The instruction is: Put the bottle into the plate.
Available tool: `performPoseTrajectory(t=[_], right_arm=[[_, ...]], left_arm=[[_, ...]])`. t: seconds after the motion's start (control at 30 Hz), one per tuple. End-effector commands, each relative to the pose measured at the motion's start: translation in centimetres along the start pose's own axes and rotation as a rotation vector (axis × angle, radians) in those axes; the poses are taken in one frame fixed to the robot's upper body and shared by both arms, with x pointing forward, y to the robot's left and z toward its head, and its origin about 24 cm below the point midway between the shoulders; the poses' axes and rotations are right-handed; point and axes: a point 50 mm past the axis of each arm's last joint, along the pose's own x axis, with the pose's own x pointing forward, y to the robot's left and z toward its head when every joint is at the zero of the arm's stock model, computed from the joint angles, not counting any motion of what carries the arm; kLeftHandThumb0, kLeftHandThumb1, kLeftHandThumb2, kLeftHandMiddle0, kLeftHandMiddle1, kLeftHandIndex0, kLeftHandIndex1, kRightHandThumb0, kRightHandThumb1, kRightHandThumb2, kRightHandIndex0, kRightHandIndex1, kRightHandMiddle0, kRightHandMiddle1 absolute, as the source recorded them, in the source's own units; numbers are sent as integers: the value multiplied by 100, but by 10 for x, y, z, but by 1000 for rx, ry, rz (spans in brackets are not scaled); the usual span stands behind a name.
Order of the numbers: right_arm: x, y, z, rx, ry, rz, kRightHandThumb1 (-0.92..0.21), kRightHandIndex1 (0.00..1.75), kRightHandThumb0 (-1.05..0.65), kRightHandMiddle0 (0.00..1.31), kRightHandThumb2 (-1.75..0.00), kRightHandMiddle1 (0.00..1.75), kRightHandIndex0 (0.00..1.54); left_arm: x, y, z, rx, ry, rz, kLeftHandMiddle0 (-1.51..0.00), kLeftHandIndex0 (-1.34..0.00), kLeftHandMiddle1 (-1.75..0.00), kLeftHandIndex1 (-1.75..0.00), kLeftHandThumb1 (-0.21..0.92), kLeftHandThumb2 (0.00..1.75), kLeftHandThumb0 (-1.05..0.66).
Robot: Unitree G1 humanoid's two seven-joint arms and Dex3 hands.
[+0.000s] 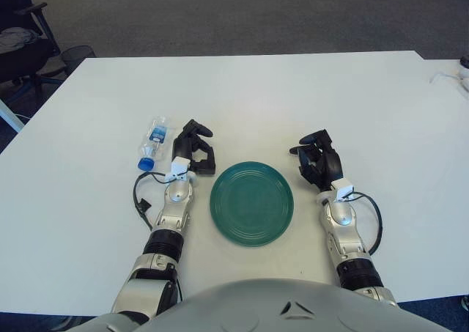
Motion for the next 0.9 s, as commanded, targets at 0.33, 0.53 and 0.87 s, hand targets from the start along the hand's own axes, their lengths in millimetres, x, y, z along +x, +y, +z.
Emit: performPoseTrajectory(t=[0.33, 0.53, 0.87], right_arm=[[-17, 2, -28, -3, 160, -12, -92, 117, -34, 18, -52, 175, 40], [-16, 4, -28, -6, 166, -11, -92, 117, -34, 18, -52, 175, 39], [-15, 5, -28, -11, 178, -17, -92, 117, -34, 18, -52, 175, 42]], left_arm=[[-11, 13, 37, 45, -136, 12, -88, -69, -175, -173, -6, 175, 0], [-12, 16, 44, 60, -197, -2, -84, -63, -174, -174, 0, 168, 0], [-13, 23, 67, 182, -405, 18, -83, -58, -167, -175, 6, 159, 0]])
